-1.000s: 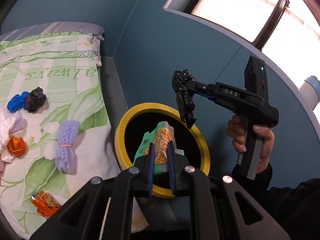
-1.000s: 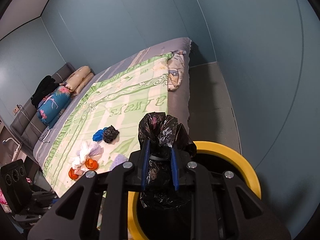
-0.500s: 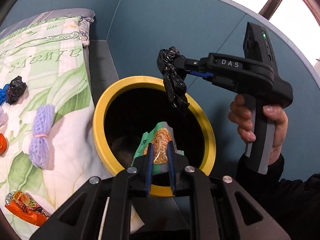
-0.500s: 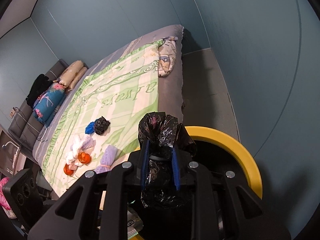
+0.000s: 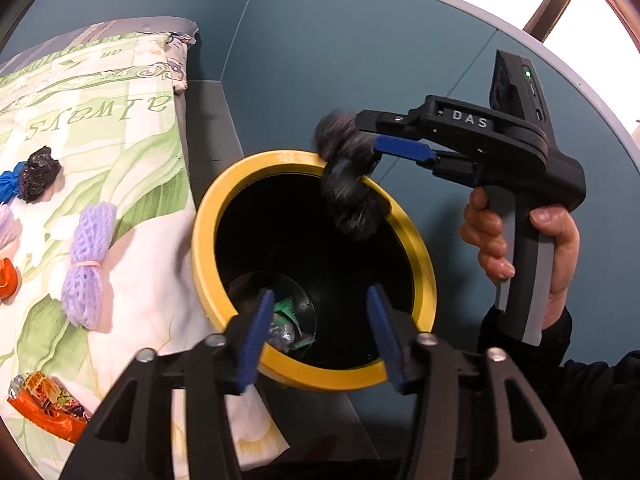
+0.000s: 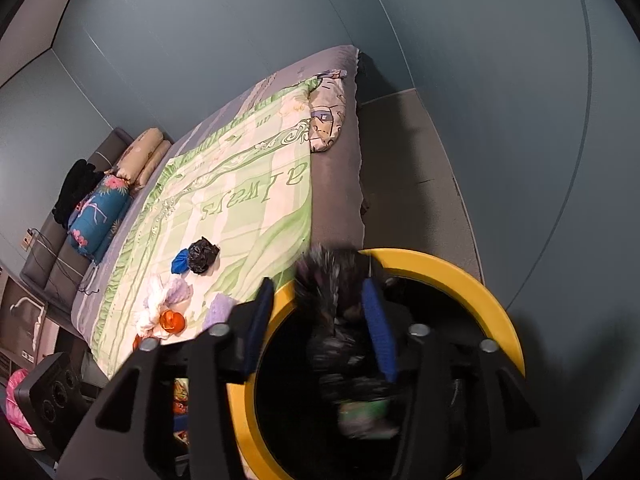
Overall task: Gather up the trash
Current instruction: 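Open the left tool and right tool to drop both items into the bin, then grasp the orange snack wrapper with the left tool while the right tool grasps the lavender foam net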
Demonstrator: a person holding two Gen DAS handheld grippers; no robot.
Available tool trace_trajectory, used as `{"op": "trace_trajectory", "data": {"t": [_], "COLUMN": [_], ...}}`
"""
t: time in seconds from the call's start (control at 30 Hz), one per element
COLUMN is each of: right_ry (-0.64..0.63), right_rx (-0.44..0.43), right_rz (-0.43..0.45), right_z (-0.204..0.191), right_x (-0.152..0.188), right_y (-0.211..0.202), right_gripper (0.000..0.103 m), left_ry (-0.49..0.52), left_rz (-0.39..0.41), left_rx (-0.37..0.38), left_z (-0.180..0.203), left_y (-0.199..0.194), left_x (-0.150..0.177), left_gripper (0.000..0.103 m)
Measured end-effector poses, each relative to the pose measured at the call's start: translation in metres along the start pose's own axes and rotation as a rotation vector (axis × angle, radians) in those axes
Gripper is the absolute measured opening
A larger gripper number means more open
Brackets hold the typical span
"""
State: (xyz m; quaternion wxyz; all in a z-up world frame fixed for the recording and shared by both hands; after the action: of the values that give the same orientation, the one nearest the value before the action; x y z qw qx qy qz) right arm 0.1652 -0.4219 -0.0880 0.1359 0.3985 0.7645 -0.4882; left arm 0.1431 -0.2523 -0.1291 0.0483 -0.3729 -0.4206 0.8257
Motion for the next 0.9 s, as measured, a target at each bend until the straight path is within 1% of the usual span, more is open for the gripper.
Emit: {"op": "trace_trajectory", "data": {"t": [0.07, 0.2, 0.3, 0.4, 0.53, 0.6, 0.73, 0.9], "right_ry": [-0.005, -0.011, -0.036, -0.061, -0.095, -0.112, -0.155, -0.208], "right_rx": [0.001, -0.021, -0.037, -0.06, -0.087, -0.101, -0.121, -0.145], "right_rz": [0.004, 0.008, 0.007, 0.003, -0.004, -0.008, -0.023, -0.062], "right_z": [-0.001, -0.006, -0.015, -0.026, -0.044, -0.053, -0.072, -0.097], "right_x": [-0.001, -0.002, -0.001, 0.001, 0.002, 0.003, 0.006, 0.016], "right_y": [-0.001, -0.003, -0.003, -0.004, -0.003, -0.002, 0.001, 0.012], "right_gripper": [0.048, 0.053, 0.055, 0.057, 0.059, 0.063, 0.064, 0.068], "left_ry": [-0.002, -0.035, -0.056, -0.082, -0.11, -0.126, -0.135, -0.163], "left_rz": [0.01, 0.046, 0.067, 0.085, 0.099, 0.104, 0.116, 0.123], "left_rx": [-0.01, -0.055, -0.099, -0.137, -0.196, -0.212, -0.265, -0.314], "left_z": [-0.003, -0.019, -0.036, -0.051, -0.074, -0.083, -0.099, -0.117], "left_y": [-0.006, -0.024, -0.037, -0.049, -0.065, -0.073, -0.087, -0.099], "left_x": [-0.001, -0.002, 0.001, 0.004, 0.01, 0.013, 0.018, 0.031], "left_gripper": [0.055, 0.069, 0.073, 0.078, 0.081, 0.082, 0.084, 0.087]}}
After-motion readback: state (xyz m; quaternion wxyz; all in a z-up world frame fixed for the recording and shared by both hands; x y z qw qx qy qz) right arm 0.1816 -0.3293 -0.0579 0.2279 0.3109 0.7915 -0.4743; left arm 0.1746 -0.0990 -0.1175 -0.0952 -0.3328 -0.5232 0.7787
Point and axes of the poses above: each gripper's, at about its wrist camera, not at the fingertips, and y roughly the way its jaws point, z to its right, x to its underside, the point moved 9 cm from there along y, roughly the way its jaws point, and after that the axes turned 3 degrees about -x, right-handed, at the moved point
